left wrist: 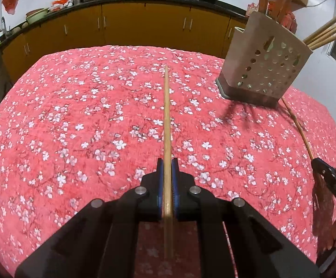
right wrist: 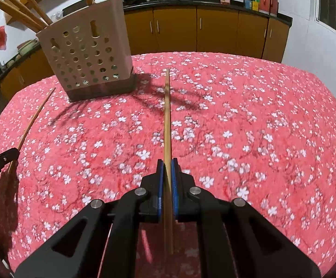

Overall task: Organize utensils
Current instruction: 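Lower both open tools and close each on one of the last chopsticks, then lift the left tool's chopstick upright while the right tool lifts its chopstick upright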

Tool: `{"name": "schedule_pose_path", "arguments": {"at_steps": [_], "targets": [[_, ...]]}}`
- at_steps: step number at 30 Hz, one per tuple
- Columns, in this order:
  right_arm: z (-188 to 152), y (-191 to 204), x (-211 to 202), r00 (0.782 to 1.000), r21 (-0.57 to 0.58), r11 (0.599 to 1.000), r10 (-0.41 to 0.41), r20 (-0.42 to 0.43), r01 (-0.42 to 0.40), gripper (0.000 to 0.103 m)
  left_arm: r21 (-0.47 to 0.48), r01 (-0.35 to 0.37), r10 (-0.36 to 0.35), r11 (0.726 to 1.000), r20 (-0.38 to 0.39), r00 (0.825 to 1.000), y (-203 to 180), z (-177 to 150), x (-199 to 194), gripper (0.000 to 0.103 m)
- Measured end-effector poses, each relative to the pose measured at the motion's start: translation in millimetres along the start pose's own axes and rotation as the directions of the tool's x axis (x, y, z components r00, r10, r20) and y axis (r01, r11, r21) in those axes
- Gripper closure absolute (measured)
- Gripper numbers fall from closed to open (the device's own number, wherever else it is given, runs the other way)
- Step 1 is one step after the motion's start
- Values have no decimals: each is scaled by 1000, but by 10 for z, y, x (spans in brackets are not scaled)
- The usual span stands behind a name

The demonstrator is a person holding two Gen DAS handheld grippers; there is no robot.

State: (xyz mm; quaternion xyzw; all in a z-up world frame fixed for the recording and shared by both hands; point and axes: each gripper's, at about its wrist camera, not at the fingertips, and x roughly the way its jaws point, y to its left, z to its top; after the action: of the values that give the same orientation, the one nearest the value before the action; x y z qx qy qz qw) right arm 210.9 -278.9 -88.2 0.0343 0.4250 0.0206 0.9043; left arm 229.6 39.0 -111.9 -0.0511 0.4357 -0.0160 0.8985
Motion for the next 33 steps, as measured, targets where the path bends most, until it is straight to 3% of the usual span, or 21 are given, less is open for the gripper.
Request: {"name": "schedule_pose_path", "arguments": {"at_steps": [5, 33], "targets": [[35, -17, 67, 1000, 9, 1000, 13, -1, -13, 95, 35, -16, 15, 999, 19, 1000, -55, -26, 1, 92], [35, -21, 84, 1000, 15, 1000, 18, 1, -18, 94, 16, 8, -8, 1000, 19, 1000, 0, -28, 0, 91]]}}
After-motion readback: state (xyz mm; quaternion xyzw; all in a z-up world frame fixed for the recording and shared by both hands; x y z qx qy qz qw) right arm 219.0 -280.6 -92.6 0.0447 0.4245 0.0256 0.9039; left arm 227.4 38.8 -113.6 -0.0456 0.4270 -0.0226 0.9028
